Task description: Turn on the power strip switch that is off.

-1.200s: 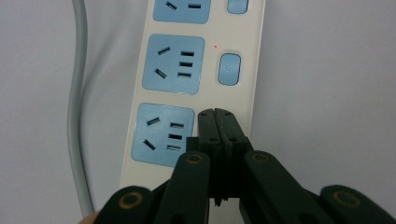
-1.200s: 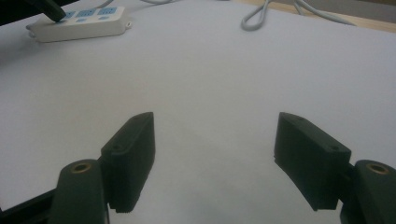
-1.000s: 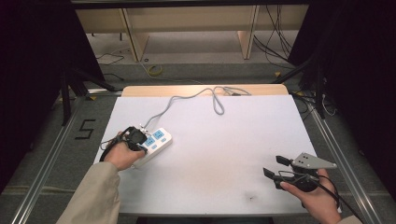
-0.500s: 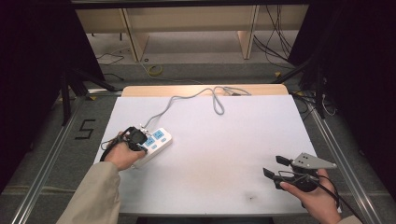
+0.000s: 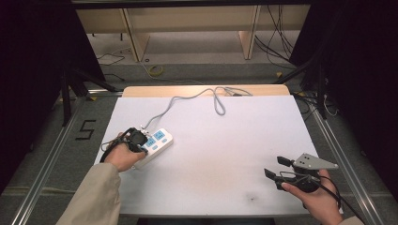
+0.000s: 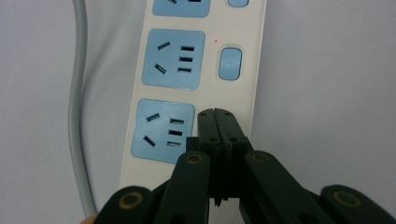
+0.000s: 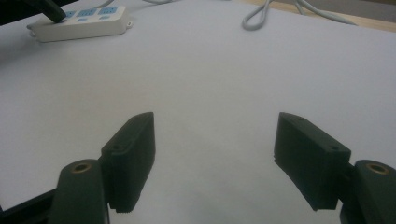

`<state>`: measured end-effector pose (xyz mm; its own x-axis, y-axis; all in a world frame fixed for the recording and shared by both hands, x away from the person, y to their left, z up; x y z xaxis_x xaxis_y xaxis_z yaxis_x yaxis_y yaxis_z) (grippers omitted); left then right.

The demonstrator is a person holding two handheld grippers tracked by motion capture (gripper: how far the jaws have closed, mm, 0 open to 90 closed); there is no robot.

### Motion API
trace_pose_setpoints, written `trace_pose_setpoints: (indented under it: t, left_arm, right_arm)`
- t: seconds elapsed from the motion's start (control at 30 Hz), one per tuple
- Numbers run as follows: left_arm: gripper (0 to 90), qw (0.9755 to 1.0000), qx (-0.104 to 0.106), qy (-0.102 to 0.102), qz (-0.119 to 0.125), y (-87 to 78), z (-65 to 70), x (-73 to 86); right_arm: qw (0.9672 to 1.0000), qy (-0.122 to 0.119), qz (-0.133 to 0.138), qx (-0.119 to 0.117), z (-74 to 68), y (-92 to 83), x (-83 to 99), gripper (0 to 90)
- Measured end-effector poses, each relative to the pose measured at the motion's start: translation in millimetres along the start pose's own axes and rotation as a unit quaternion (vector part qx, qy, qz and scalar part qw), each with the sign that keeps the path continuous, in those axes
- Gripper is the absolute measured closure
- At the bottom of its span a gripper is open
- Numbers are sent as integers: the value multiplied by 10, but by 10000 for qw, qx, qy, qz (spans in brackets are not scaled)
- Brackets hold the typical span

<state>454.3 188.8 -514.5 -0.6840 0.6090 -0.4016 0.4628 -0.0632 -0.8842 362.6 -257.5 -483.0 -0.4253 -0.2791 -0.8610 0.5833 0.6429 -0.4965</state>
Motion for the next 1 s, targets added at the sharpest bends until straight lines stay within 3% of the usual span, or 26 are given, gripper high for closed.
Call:
trace_pose_setpoints:
  t: [0.77, 1.0]
  left_arm:
    - [898, 9999, 18, 13, 146, -15, -10, -3]
    - [896, 9990, -23, -122, 423, -73, -54, -54]
  right_arm:
    - [10000, -2, 24, -1, -1, -9, -6, 299]
    - [10000, -3, 25, -3, -1, -9, -7, 299]
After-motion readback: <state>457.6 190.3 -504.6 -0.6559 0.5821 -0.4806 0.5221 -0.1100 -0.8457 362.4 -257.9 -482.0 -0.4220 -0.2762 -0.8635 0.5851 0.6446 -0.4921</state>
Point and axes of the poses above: each handheld gripper's, and its own axes: y roughly forward along the jaws, x roughly out of its underside, z roughly to its right, the point moved 8 cm from there along y, roughly forward along the jaws, and after that the axes turned 6 degrees about -x, right-handed, at the moved point
